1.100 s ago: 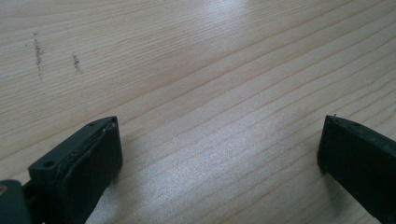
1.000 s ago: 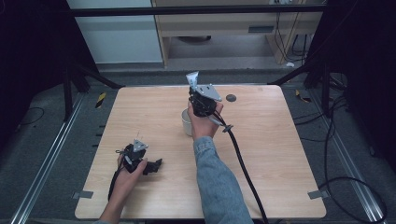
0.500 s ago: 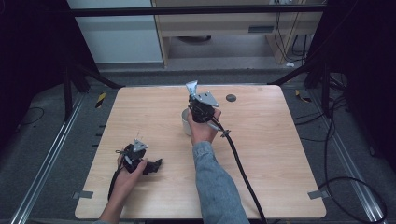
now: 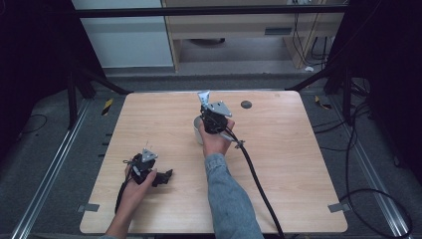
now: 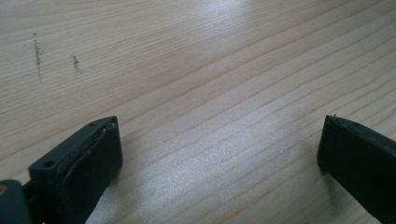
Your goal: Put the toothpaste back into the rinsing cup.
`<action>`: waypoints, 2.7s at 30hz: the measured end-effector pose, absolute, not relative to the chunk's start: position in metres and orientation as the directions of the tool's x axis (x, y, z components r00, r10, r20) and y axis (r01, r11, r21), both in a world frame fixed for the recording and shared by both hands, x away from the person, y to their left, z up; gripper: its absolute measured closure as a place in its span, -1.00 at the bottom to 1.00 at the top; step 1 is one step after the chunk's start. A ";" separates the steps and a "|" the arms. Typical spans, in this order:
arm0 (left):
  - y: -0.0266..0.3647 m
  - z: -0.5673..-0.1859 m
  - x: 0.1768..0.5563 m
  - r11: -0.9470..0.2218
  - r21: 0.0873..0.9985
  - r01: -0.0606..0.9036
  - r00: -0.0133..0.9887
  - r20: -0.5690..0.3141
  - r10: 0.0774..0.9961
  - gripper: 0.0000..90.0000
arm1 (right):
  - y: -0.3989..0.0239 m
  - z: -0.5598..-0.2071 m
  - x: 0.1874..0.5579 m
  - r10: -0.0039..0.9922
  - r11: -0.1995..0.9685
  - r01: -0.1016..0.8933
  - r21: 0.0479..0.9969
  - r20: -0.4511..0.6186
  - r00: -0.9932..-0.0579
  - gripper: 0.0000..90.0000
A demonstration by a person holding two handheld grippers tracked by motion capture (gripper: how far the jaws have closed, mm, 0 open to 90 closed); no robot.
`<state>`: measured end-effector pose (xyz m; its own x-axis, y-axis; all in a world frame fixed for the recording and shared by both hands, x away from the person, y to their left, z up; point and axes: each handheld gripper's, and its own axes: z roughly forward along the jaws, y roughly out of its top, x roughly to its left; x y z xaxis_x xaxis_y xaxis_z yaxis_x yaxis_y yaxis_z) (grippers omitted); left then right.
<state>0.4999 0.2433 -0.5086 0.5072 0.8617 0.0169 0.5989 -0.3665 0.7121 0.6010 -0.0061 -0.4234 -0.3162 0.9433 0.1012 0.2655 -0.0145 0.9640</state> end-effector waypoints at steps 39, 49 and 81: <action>0.243 -0.509 0.500 -0.368 0.712 0.598 0.509 0.017 0.861 -1.00 | -0.015 -0.436 0.608 0.928 -0.088 0.335 0.938 0.199 -0.314 0.71; 0.244 -0.508 0.500 -0.370 0.711 0.598 0.510 0.018 0.860 -1.00 | -0.018 -0.436 0.609 0.925 -0.088 0.346 0.934 0.206 -0.320 0.65; 0.244 -0.508 0.500 -0.371 0.710 0.598 0.511 0.018 0.860 -1.00 | -0.022 -0.436 0.604 0.928 -0.068 0.359 0.931 0.191 -0.319 0.32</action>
<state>0.5003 0.2436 -0.5084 0.5107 0.8596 0.0184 0.5983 -0.3706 0.7104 0.6045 -0.0216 -0.4361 -0.3193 0.9282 0.1912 0.3594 -0.0681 0.9307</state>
